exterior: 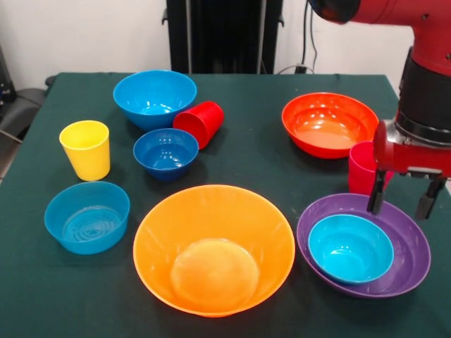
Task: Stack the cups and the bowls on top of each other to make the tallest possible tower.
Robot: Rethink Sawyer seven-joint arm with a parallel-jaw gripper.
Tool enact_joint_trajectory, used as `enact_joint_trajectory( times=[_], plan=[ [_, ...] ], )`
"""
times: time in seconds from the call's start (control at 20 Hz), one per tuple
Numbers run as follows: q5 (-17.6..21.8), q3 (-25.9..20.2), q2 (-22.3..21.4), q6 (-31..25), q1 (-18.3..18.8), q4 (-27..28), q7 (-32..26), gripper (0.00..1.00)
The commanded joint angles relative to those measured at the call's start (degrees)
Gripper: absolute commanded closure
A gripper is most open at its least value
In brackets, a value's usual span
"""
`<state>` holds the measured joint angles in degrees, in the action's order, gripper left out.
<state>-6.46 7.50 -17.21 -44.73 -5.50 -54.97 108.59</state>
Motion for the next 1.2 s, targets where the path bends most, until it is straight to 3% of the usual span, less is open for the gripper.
enact_joint_trajectory(
  times=[0.05,1.2],
  plan=[
    [0.1,-5.2,-8.4,-0.5,3.8,-12.1,-0.8,0.00],
    [2.4,-12.1,-13.4,4.9,11.8,-24.4,-4.6,0.00]
  ],
)
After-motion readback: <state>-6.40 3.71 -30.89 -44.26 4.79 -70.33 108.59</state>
